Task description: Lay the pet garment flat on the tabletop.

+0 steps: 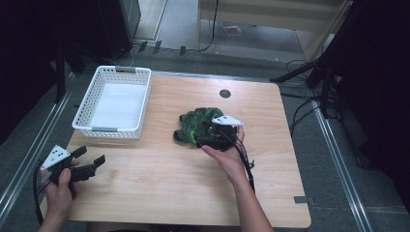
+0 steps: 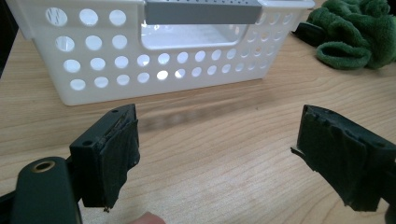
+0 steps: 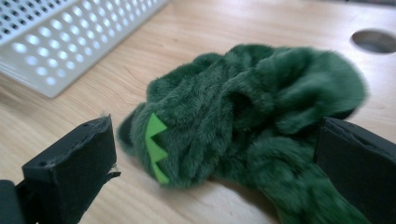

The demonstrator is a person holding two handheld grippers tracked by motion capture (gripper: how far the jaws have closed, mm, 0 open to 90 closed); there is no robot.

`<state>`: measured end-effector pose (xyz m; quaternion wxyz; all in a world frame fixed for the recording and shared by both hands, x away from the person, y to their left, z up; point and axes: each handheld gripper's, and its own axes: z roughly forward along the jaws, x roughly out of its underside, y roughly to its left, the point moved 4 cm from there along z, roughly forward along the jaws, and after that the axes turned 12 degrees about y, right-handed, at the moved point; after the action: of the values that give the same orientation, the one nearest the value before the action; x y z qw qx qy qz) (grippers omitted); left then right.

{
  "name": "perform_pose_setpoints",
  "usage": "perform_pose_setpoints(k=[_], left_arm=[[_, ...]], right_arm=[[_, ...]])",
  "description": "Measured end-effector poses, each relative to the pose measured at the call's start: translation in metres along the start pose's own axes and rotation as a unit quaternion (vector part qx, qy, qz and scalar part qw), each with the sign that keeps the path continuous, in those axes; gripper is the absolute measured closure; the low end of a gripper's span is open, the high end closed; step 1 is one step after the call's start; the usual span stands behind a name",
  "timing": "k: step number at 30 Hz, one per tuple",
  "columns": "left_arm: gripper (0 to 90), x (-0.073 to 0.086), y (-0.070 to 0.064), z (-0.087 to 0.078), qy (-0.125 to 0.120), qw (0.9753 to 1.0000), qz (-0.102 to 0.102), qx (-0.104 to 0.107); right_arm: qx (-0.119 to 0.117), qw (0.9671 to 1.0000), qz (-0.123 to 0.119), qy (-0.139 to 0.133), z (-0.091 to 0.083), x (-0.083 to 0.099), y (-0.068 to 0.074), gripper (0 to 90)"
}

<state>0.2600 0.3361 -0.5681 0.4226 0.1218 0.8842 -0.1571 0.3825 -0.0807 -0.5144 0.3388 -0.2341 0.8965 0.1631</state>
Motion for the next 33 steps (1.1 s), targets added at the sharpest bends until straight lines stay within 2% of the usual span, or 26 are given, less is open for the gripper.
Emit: perform_pose_setpoints(k=[1, 2, 3, 5, 6, 7, 9, 10, 12, 14, 15, 17, 19, 22, 25, 28, 30, 32, 33], left_arm=[[13.3, 0.000, 0.000, 0.000, 0.001, 1.0000, 0.001, 0.000], [13.3, 0.000, 0.000, 0.000, 0.001, 1.0000, 0.002, 0.000], [13.3, 0.000, 0.000, 0.000, 0.003, 1.0000, 0.002, 0.002], [13.3, 0.000, 0.000, 0.000, 0.003, 1.0000, 0.003, 0.002], [13.3, 0.000, 0.000, 0.000, 0.003, 1.0000, 0.002, 0.002], [13.3, 0.000, 0.000, 0.000, -0.003, 1.0000, 0.004, -0.003], [13.3, 0.000, -0.001, -0.002, -0.008, 0.9998, 0.009, -0.017], [13.3, 0.000, -0.002, -0.001, -0.011, 0.9996, 0.011, -0.023], [13.3, 0.000, -0.004, -0.002, -0.006, 0.9994, 0.022, -0.026], [13.3, -0.001, -0.006, -0.002, -0.001, 0.9996, 0.021, -0.021], [13.3, -0.003, -0.007, -0.003, -0.001, 0.9997, 0.015, -0.020], [13.3, -0.009, -0.014, -0.004, -0.010, 0.9999, -0.006, -0.005], [13.3, -0.018, -0.025, -0.005, -0.016, 0.9998, -0.009, -0.005], [13.3, -0.034, -0.048, -0.003, -0.023, 0.9997, 0.009, 0.009], [13.4, -0.052, -0.071, 0.005, -0.028, 0.9986, 0.036, 0.026], [13.4, -0.069, -0.092, 0.017, -0.036, 0.9971, 0.039, 0.054], [13.5, -0.074, -0.105, 0.024, -0.034, 0.9960, 0.047, 0.068], [13.5, -0.072, -0.116, 0.031, -0.022, 0.9942, 0.061, 0.085], [13.5, -0.069, -0.120, 0.034, -0.015, 0.9937, 0.069, 0.087]], right_arm=[[0.013, 0.9998, 0.004, 0.015, 0.014, -0.004, -0.002, 0.0], [0.013, 0.9998, 0.004, 0.015, 0.014, -0.004, -0.002, 0.0], [0.017, 0.9996, 0.009, 0.023, 0.021, -0.006, -0.004, 0.0], [0.036, 0.9978, 0.018, 0.052, 0.040, -0.006, -0.011, 0.0], [0.037, 0.9970, 0.021, 0.064, 0.047, -0.005, -0.014, 0.0], [0.034, 0.9963, 0.024, 0.075, 0.054, -0.002, -0.016, 0.0], [0.043, 0.9948, 0.025, 0.088, 0.064, 0.003, -0.020, 5.7], [0.052, 0.9946, 0.022, 0.088, 0.065, 0.005, -0.020, 13.1], [0.088, 0.9927, 0.020, 0.080, 0.064, 0.007, -0.021, 39.2], [0.092, 0.9926, 0.022, 0.076, 0.062, 0.008, -0.021, 61.2], [0.089, 0.9932, 0.022, 0.073, 0.060, 0.009, -0.022, 68.9], [0.074, 0.9951, 0.021, 0.062, 0.058, 0.009, -0.023, 78.1], [0.056, 0.9971, 0.023, 0.045, 0.053, 0.009, -0.025, 83.9], [0.046, 0.9985, 0.023, 0.019, 0.041, 0.008, -0.024, 85.4], [0.029, 0.9995, 0.009, -0.006, 0.022, 0.006, -0.014, 85.5], [0.005, 0.9993, -0.001, -0.036, -0.004, 0.003, 0.000, 85.5], [-0.016, 0.9983, -0.005, -0.056, -0.023, 0.003, 0.011, 85.4], [-0.044, 0.9964, -0.005, -0.073, -0.042, 0.007, 0.023, 85.4], [-0.056, 0.9954, -0.006, -0.077, -0.050, 0.010, 0.028, 85.4]])
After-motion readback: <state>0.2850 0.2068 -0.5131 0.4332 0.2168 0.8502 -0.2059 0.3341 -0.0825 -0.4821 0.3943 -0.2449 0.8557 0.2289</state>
